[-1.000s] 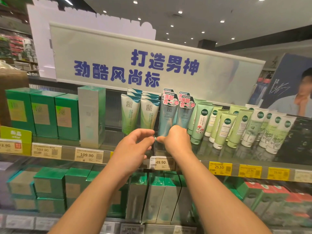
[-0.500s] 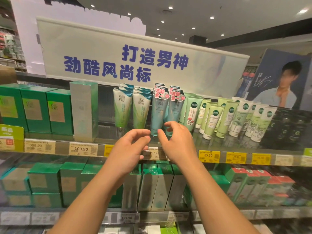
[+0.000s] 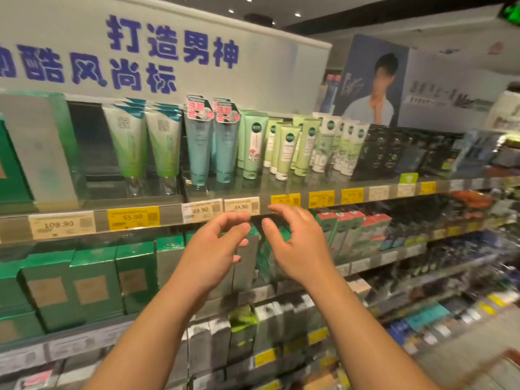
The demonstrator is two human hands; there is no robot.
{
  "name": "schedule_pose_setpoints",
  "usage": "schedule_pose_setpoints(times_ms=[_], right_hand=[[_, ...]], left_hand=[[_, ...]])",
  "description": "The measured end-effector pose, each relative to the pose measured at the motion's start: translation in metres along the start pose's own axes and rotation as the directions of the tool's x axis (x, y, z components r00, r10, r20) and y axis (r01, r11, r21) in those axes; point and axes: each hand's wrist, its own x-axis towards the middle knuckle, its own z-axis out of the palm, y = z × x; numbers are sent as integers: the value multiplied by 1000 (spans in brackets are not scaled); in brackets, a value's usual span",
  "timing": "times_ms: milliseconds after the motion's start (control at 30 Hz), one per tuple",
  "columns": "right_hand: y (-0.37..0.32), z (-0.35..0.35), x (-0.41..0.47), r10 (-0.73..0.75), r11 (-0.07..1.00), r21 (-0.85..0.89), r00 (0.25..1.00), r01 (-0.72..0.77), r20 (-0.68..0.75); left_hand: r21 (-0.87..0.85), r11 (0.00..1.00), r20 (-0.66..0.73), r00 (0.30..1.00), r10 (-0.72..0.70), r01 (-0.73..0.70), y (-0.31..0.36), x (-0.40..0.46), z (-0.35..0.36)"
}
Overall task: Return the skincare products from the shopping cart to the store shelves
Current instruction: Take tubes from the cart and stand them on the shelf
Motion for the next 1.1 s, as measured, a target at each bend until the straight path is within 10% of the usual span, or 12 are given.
schedule_pose_setpoints(times_ms=[367, 767, 1100], right_hand=[[78, -83, -147, 339, 920, -204, 941, -336, -22], [156, -165, -325, 729, 652, -161, 671, -741, -134], [171, -183, -472, 961, 254, -234, 273, -938, -52]], left_hand=[[-50, 975, 324, 927, -190, 218, -58, -44, 111], [148, 967, 615, 747, -254, 206, -100, -107, 257], [460, 833, 804, 541, -244, -308, -207, -192, 320]])
